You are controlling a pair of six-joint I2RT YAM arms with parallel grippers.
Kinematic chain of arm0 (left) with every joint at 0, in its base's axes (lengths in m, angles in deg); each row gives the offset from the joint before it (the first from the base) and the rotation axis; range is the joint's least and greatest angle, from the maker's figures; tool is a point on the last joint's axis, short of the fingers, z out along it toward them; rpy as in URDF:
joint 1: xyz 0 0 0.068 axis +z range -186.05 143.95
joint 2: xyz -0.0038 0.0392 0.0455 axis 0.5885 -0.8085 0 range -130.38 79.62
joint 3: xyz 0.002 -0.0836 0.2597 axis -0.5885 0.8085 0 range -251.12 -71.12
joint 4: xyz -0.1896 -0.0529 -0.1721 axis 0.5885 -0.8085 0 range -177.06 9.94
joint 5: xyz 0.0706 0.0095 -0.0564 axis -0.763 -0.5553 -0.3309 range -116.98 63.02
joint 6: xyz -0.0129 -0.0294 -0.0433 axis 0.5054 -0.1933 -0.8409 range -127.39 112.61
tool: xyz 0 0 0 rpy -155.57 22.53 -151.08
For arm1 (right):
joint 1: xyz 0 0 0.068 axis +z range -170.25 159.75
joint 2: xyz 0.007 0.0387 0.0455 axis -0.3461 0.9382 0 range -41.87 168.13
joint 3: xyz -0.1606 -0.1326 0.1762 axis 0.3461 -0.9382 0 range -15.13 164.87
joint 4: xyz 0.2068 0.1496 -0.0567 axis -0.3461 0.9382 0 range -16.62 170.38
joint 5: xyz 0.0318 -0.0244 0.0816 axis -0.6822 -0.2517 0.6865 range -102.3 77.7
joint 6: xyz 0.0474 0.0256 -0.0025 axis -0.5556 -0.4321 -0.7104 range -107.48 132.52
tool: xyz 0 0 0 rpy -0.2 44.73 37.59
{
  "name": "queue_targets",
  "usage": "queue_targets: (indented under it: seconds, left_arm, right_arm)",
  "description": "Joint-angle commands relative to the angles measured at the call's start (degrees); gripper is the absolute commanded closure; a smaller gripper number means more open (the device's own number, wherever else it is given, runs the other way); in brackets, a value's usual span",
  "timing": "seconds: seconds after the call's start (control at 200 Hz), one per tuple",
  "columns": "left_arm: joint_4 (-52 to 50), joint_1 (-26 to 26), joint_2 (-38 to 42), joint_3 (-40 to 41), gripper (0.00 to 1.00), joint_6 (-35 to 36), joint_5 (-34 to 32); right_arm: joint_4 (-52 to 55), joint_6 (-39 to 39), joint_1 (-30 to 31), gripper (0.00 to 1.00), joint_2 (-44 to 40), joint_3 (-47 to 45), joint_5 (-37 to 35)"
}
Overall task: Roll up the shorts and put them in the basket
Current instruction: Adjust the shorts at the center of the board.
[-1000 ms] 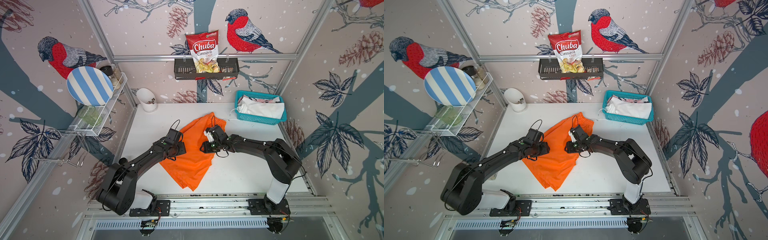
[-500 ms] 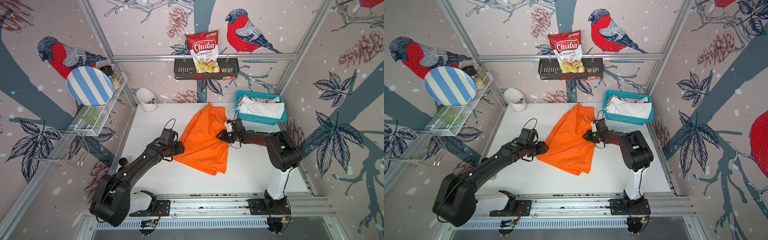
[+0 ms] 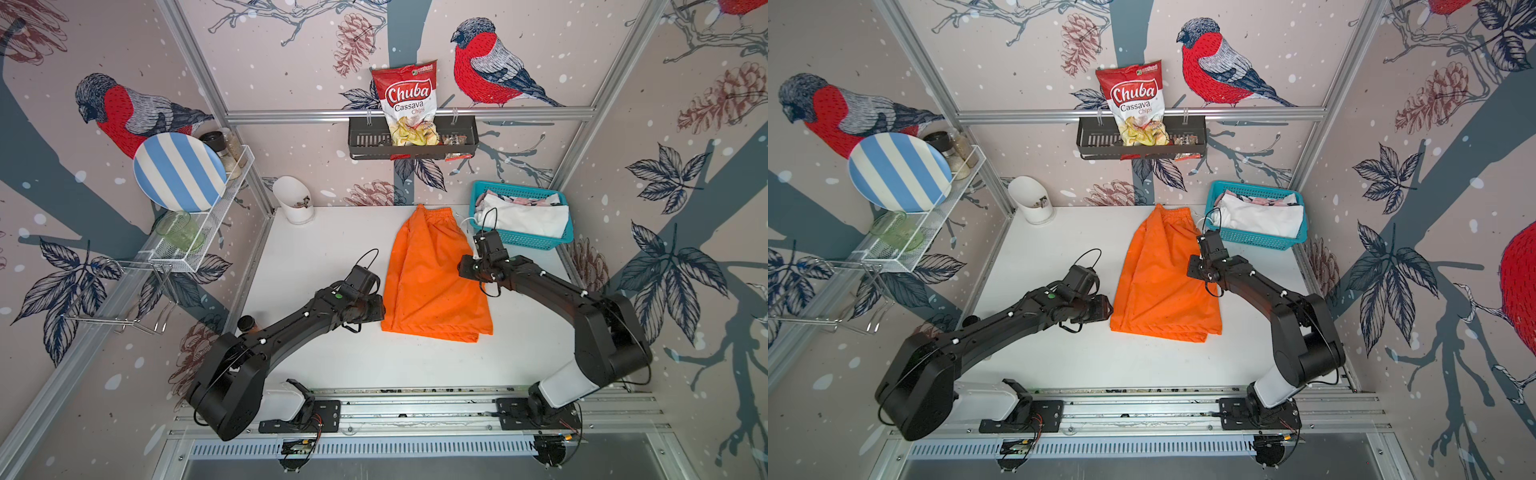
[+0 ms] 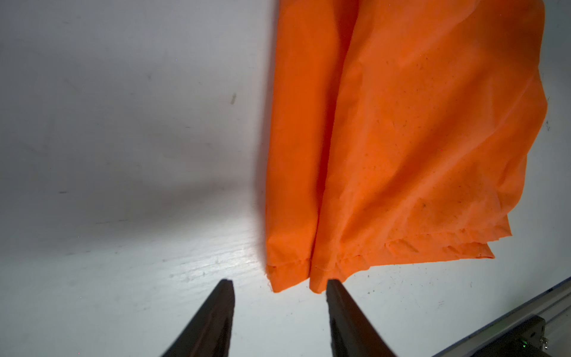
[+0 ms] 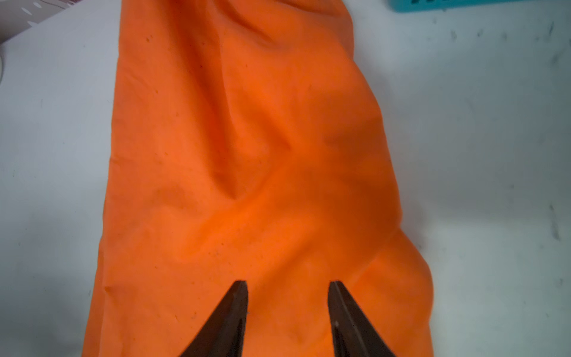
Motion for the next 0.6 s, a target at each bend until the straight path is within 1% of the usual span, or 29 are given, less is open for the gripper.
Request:
queue_targets:
  seconds: [0.0, 0.14, 0.26, 0.375, 0.465, 0.54, 0.595]
  left_arm:
    - [-1.35, -3.65, -1.91, -1.71, 0.48, -2.19, -2.24]
    - [-1.81, -7.42, -6.1, -4.51, 0.49, -3.37, -3.36]
    - [-1.76, -9.78, -10.0, -6.45, 0.49, -3.82, -3.67]
    - [-2.27, -11.09, -12.89, -7.33, 0.5, -3.84, -4.27]
    - [-2.31, -11.48, -13.99, -7.02, 0.55, -4.17, -4.55]
    - [-2.35, -11.56, -14.35, -6.63, 0.63, -4.24, -4.55]
    - [-2.21, -11.56, -14.35, -6.38, 0.66, -4.26, -4.46]
  right_arm:
    - [3.51, -1.18, -0.24, 0.52, -4.93, -5.0, 2.08]
    - [3.68, -2.66, -1.65, 0.49, -11.49, -13.41, 4.0]
    - [3.66, -3.28, -4.67, 0.48, -14.2, -18.86, 6.15]
    - [4.24, -4.4, -7.09, 0.47, -16.23, -21.97, 4.86]
    - [3.1, -6.11, -7.74, 0.45, -18.76, -23.86, 4.05]
    - [2.86, -7.48, -8.02, 0.43, -19.6, -24.8, 3.67]
    - [2.41, -8.19, -8.09, 0.42, -19.86, -25.62, 3.84]
